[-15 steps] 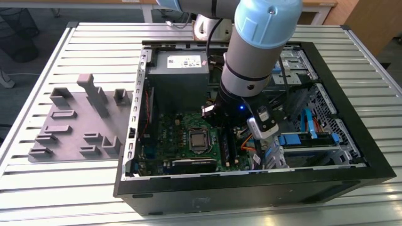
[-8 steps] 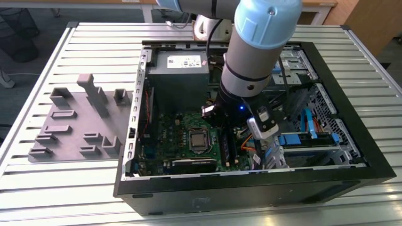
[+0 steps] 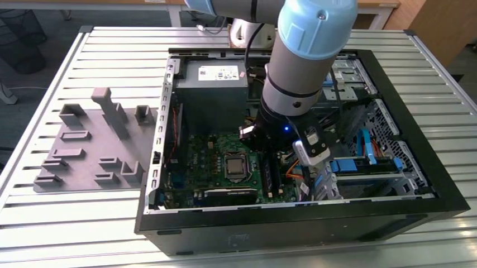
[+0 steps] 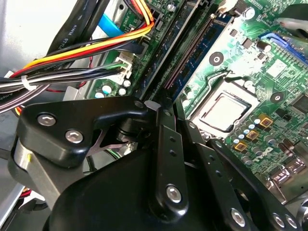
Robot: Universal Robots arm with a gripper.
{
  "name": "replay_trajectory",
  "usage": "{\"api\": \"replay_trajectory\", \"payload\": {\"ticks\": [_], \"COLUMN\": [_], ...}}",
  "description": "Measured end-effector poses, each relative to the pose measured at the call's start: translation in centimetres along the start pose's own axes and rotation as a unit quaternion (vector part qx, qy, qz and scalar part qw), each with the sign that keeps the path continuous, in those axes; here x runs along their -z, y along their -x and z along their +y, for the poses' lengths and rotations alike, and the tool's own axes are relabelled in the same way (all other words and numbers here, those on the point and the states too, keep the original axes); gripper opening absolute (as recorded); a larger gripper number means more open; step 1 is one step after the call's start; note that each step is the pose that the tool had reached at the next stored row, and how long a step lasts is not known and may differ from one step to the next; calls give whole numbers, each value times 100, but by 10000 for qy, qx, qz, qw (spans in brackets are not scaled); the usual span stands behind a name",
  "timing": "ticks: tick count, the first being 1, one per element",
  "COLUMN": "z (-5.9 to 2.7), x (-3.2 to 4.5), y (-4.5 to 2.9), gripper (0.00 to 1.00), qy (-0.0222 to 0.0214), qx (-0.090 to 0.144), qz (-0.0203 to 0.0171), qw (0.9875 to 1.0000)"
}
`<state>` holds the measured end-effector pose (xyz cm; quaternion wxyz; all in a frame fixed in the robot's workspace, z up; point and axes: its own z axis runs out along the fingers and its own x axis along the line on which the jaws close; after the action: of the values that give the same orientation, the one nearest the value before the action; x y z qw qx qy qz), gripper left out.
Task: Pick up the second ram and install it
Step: 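Press down the second ram until it locks into place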
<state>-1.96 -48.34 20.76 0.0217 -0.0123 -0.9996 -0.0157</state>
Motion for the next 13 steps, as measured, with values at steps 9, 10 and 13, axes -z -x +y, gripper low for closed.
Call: {"api": "replay_trajectory", "payload": {"ticks": [9, 10, 13], "z": [0, 0, 0], "x": [-1, -1, -1], "y": [0, 0, 0], "gripper": [15, 15, 21], "qy": [0, 0, 0], "qx": [0, 0, 0], "qz": [0, 0, -1], "qw": [10000, 10000, 10000]}}
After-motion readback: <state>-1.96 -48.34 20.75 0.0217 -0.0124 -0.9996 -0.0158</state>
